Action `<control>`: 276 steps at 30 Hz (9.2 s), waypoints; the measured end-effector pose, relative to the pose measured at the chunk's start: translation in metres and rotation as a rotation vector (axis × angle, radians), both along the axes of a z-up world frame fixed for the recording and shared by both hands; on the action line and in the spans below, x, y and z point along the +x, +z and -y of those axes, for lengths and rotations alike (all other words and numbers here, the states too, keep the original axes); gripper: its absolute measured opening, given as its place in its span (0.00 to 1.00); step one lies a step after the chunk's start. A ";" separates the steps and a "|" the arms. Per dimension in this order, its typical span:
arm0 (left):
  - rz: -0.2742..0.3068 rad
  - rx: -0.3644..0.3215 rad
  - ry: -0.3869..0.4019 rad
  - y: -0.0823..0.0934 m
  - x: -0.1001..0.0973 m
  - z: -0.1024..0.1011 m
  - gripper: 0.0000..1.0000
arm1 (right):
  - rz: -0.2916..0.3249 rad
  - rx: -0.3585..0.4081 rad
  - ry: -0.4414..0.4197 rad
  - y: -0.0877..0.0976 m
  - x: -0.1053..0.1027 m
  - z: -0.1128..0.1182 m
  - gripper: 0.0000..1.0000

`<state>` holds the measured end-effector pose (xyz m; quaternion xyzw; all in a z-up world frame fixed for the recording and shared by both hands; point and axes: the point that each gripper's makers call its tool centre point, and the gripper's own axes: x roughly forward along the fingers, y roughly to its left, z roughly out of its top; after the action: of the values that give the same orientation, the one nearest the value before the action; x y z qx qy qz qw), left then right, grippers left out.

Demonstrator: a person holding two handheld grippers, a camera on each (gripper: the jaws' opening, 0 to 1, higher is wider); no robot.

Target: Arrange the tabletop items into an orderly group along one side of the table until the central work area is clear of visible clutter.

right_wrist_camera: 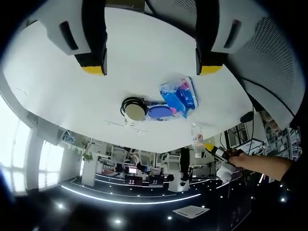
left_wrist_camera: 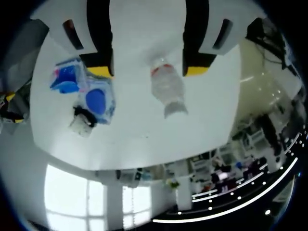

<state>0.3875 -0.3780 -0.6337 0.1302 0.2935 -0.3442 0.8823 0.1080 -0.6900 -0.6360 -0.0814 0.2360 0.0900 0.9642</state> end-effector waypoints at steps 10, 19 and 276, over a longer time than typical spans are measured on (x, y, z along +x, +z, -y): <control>-0.015 -0.043 -0.035 0.007 -0.034 0.001 0.68 | -0.004 0.000 0.007 0.000 -0.001 -0.001 0.75; -0.009 -0.106 -0.038 0.019 -0.063 0.000 0.80 | -0.005 0.004 0.010 0.000 -0.002 -0.003 0.76; 0.046 -0.104 -0.050 -0.014 -0.212 0.008 0.79 | -0.024 -0.840 0.499 -0.053 0.251 0.032 0.04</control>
<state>0.1751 -0.3857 -0.6477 0.0994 0.2514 -0.3776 0.8856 0.3593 -0.7216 -0.6894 -0.5165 0.2365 0.2163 0.7941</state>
